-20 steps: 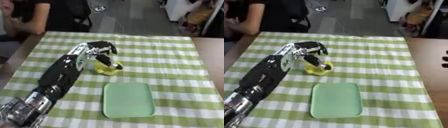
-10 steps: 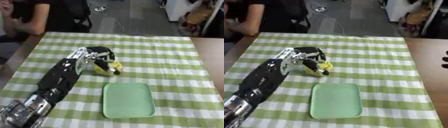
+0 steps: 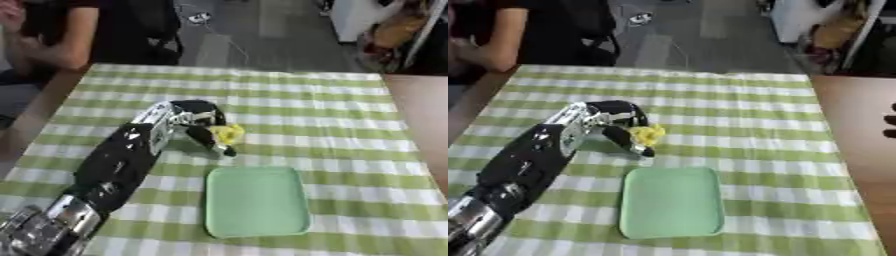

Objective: Pick up objects on the table and place them in the box.

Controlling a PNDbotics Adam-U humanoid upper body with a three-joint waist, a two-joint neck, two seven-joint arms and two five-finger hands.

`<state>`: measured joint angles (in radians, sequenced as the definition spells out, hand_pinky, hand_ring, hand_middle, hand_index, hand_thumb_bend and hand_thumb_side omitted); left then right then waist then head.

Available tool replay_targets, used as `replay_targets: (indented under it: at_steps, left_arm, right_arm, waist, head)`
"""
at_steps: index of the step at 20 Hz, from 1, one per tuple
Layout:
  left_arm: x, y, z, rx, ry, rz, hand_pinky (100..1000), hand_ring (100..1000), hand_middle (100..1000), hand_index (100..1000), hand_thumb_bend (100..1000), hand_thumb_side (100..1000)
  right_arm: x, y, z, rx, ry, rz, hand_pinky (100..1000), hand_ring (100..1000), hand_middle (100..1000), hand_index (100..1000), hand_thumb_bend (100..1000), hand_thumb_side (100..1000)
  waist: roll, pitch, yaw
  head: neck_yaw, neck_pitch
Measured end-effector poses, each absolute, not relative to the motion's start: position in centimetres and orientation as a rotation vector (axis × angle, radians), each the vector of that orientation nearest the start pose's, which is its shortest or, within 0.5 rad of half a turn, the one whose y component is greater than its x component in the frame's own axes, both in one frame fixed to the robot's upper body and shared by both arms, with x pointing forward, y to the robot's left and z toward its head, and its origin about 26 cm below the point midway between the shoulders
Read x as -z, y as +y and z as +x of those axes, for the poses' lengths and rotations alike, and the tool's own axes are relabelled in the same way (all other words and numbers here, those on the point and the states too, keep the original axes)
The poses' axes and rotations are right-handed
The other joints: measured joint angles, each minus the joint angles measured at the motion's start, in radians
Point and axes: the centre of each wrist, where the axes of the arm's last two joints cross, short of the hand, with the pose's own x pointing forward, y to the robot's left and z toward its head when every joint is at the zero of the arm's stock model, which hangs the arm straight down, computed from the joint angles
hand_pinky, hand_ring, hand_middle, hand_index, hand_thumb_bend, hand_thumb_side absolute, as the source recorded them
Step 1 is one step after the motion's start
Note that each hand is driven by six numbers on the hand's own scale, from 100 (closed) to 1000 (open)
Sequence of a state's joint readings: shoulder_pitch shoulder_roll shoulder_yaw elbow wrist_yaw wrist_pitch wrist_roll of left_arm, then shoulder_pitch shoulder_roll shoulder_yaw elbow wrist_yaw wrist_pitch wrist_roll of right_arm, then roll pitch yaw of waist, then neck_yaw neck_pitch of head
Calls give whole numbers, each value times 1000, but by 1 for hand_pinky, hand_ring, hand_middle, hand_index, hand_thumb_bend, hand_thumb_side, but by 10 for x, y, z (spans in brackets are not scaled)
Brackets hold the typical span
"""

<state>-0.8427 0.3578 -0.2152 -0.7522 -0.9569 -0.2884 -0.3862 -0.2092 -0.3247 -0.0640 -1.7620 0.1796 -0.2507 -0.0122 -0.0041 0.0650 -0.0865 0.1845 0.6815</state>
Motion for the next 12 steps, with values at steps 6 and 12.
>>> replay_targets:
  at_steps: [6,12]
  left_arm:
    - [-88,272,469,1652,-1209,663,670,631,725,808,737,741]
    - [-86,270,469,1645,-1212,678,655,596,683,789,694,721]
  right_arm:
    - [-125,-304,317,-446,-2188,-410,695,757,781,893,100,788]
    - [-126,-303,318,-446,-2193,-408,695,757,782,894,100,788]
  waist:
    - [-1,4,-4]
    - [-3,8,-9]
  head:
    - [0,-1]
    - [0,-9]
